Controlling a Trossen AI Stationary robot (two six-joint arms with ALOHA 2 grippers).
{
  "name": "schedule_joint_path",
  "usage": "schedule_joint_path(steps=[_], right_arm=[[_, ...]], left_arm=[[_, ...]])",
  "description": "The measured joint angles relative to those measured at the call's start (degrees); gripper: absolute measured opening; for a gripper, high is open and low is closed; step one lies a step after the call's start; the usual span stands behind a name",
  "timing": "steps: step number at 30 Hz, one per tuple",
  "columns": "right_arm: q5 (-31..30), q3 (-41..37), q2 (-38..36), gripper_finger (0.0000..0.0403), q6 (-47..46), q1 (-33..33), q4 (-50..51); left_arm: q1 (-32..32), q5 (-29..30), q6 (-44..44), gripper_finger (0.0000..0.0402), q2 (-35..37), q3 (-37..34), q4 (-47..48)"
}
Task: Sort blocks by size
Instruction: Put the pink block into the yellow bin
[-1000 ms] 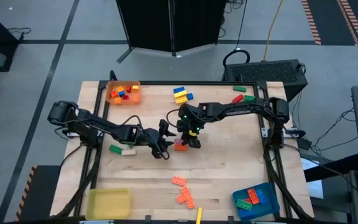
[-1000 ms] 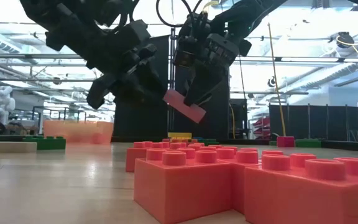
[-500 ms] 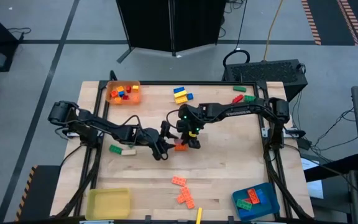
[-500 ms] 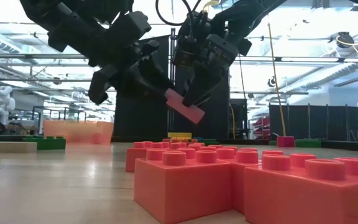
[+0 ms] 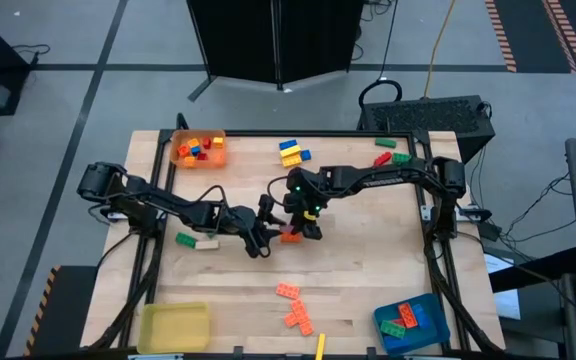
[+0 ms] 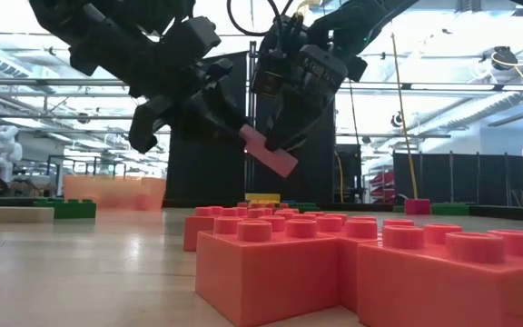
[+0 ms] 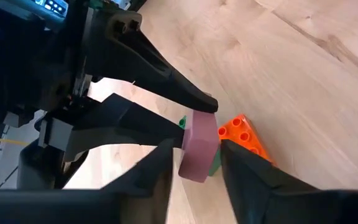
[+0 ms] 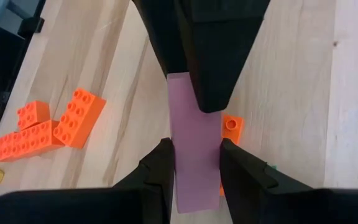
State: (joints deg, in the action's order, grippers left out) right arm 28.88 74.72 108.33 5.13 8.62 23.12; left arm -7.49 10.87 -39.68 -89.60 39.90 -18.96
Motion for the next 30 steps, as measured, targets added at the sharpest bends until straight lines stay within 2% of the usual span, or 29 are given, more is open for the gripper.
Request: schedule_joint_path(steps=[5, 8, 12, 16, 20, 25, 30], right_arm=[[0.28, 0.0, -0.02, 0.0093, -0.02, 0.0, -0.27], [0.23, 0.0, -0.02, 0.0101, 0.31, -0.12, 0.02], [-0.37, 0.04, -0.1, 0.0132, 1.77, -0.44, -0.35], [-0.43, -0.01, -0.31, 0.0169, 1.01, -0.46, -0.47], [-0.39, -0.02, -1.88, 0.02, 1.14, -0.48, 0.17], [-0.39, -0.02, -2.87, 0.0221, -0.42, -0.48, -2.44], [-0.51, -0.02, -3.12, 0.0223, -3.41, -0.48, -6.77]], left_arm=[[0.0, -0.17, -0.44, 0.007, 0.0, 0.0, 0.33], [-0.4, -0.04, -0.08, 0.0047, 0.0, 0.0, 0.54], [-2.99, 6.91, 0.34, 0.0045, 1.59, 0.0, 2.38], [-5.47, 12.65, 3.57, 0.0045, 6.2, 0.0, 6.99], [-8.12, 13.23, 13.04, 0.0045, 13.26, 0.0, 17.71], [-12.52, 13.16, 30.68, 0.0045, 21.43, 0.0, 34.48], [-16.98, 7.17, 51.56, 0.0045, 26.2, 1.57, 49.77]])
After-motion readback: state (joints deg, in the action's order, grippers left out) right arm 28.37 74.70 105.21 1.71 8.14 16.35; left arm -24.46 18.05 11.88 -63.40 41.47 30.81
